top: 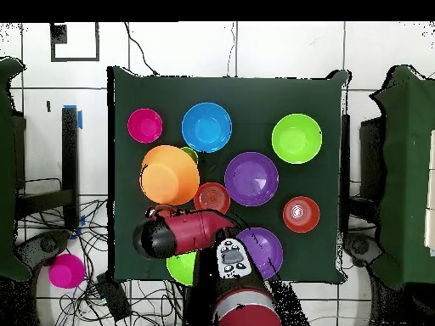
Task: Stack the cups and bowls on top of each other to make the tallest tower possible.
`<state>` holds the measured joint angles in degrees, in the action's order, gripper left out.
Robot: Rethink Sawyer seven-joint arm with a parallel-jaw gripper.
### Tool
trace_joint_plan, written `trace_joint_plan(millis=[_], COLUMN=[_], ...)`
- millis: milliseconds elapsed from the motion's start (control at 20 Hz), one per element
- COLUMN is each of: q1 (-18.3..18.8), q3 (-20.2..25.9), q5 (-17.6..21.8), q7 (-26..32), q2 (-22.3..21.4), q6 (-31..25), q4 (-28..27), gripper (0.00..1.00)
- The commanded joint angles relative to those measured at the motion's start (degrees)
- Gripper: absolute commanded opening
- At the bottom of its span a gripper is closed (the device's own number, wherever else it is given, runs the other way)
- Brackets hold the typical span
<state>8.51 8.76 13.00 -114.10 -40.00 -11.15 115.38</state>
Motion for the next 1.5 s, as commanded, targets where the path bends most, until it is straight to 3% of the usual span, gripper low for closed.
trace_joint_plan(millis=[50,400,700,1500], q1=[2.59,6.32,7.12,9.68], q3=[8.69,14.12,15.51,19.84], q5=[3.71,4.62,6.81,10.85], q7=[8.73,13.94,16.15,14.32], q2=[1.48,2.98,2.99,3.55], q6=[-12.28,-20.44,-27.56,-29.94], q4=[-10.59,-15.46,-19.53,-21.07], gripper=[1.00,1.00,1.00,1.00])
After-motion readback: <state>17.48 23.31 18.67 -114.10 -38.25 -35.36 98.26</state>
